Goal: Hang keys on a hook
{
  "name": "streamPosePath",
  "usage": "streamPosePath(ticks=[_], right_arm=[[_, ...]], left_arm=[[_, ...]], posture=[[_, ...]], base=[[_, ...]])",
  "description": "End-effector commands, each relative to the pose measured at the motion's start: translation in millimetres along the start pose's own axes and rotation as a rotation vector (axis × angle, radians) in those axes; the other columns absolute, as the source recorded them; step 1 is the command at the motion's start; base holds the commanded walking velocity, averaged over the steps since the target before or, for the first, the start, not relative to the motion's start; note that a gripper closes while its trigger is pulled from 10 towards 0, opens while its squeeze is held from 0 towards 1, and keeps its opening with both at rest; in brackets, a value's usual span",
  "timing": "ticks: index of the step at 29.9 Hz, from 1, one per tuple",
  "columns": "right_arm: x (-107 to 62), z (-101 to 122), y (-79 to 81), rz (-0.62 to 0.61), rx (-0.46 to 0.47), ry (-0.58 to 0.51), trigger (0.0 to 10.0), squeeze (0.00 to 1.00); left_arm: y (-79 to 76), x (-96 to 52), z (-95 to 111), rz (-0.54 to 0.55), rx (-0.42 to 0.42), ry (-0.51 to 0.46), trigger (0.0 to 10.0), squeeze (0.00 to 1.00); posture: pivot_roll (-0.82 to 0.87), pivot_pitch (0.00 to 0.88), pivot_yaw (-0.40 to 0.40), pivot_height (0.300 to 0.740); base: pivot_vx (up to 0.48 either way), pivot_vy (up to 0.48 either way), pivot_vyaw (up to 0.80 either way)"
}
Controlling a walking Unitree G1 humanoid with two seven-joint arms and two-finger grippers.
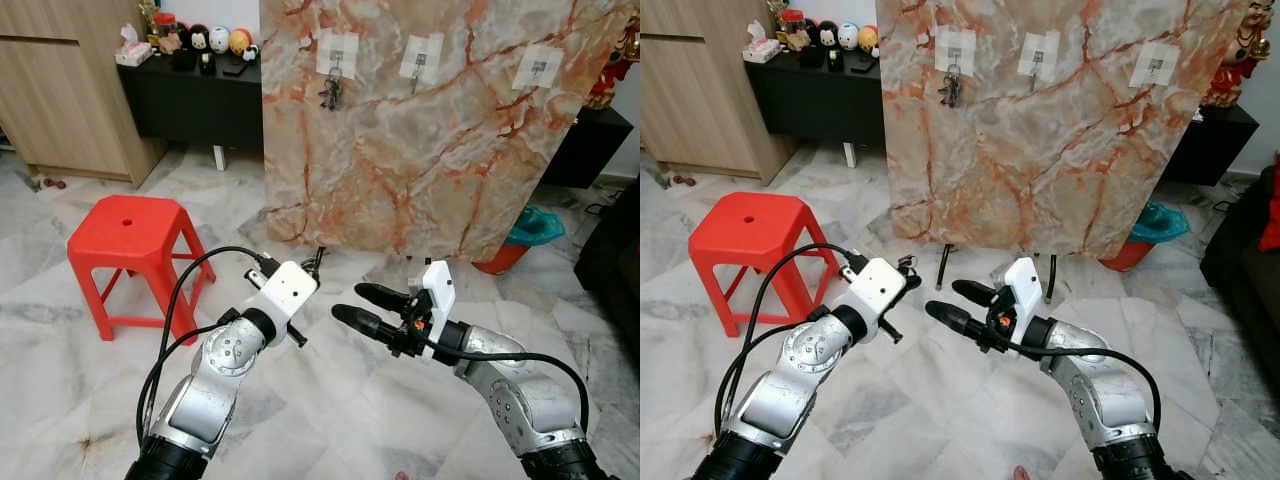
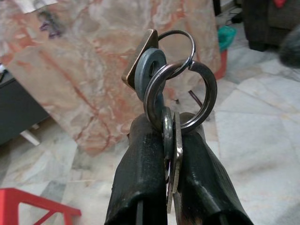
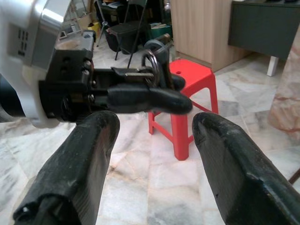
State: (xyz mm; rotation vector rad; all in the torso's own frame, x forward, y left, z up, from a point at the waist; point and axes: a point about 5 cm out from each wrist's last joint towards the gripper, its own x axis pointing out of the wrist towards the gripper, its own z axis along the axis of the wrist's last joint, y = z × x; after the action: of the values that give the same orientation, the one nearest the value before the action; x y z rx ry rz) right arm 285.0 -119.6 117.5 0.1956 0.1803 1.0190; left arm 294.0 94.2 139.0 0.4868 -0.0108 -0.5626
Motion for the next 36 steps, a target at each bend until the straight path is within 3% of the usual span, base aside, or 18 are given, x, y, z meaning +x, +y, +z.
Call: streamPosePath(ticks=[1,22,23,24,26,27,28,29,30,31,36], right_arm=[[-1.0,7.1,1.9,0.020,-0.027,-0.023,10.0,0.00],[3.6,10.9,-1.9,-0.013,-0.024,-0.072,10.0,0.00],[3.7,10.7,-2.0,-0.014,-0.023,-0.072,5.6,0.00],[3.7,10.4,-3.1,-0.029,-0.029,-0.072,0.5,0.00],[3.6,10.3,-3.9,-0.038,-0.035,-0.073,0.5,0.00],[4.1,10.8,-6.1,-0.058,-0.026,-0.080,0.0,0.00],[4.3,11.0,-6.5,-0.061,-0.025,-0.081,0.0,0.00],[4.5,11.2,-6.5,-0.061,-0.026,-0.081,2.7,0.00],[4.5,11.1,-6.4,-0.060,-0.030,-0.076,8.0,0.00],[4.5,10.9,-6.3,-0.059,-0.034,-0.069,10.0,0.00],[4.0,6.9,-5.9,-0.056,-0.021,-0.040,10.0,0.00]], left_arm=[[-5.9,1.2,8.4,-0.037,0.009,-0.033,0.0,0.00],[-24.1,-1.9,16.0,-0.173,0.020,-0.073,0.0,0.00],[-24.3,-2.0,16.2,-0.174,0.020,-0.074,0.0,0.00],[-24.2,-2.1,16.4,-0.175,0.019,-0.075,0.0,0.00],[-24.1,-2.2,16.5,-0.176,0.019,-0.075,0.0,0.00],[-23.4,-2.2,16.4,-0.176,0.018,-0.074,0.0,0.00],[-23.0,-2.3,16.1,-0.176,0.019,-0.073,0.0,0.00],[-22.8,-2.4,15.7,-0.176,0.018,-0.072,0.0,0.00],[-22.8,-2.6,15.3,-0.177,0.019,-0.070,0.0,0.00],[-23.0,-2.7,15.0,-0.177,0.019,-0.069,0.0,0.00],[-23.1,-2.3,15.1,-0.177,0.019,-0.069,0.0,0.00]], posture=[[0.04,0.000,-0.104,0.740],[0.04,0.000,-0.103,0.740],[0.04,0.000,-0.103,0.740],[0.04,0.000,-0.103,0.740],[0.04,0.000,-0.103,0.740],[0.05,0.000,-0.104,0.740],[0.05,0.000,-0.104,0.740],[0.05,0.000,-0.104,0.740],[0.05,0.000,-0.104,0.740],[0.05,0.000,-0.104,0.740],[0.04,0.000,-0.103,0.740]], base=[[0.000,0.000,0.00],[0.000,0.000,0.00],[0.000,0.000,0.00],[0.000,0.000,0.00],[0.000,0.000,0.00],[0.000,0.000,0.00],[0.000,0.000,0.00],[0.000,0.000,0.00],[0.000,0.000,0.00],[0.000,0.000,0.00],[0.000,0.000,0.00]])
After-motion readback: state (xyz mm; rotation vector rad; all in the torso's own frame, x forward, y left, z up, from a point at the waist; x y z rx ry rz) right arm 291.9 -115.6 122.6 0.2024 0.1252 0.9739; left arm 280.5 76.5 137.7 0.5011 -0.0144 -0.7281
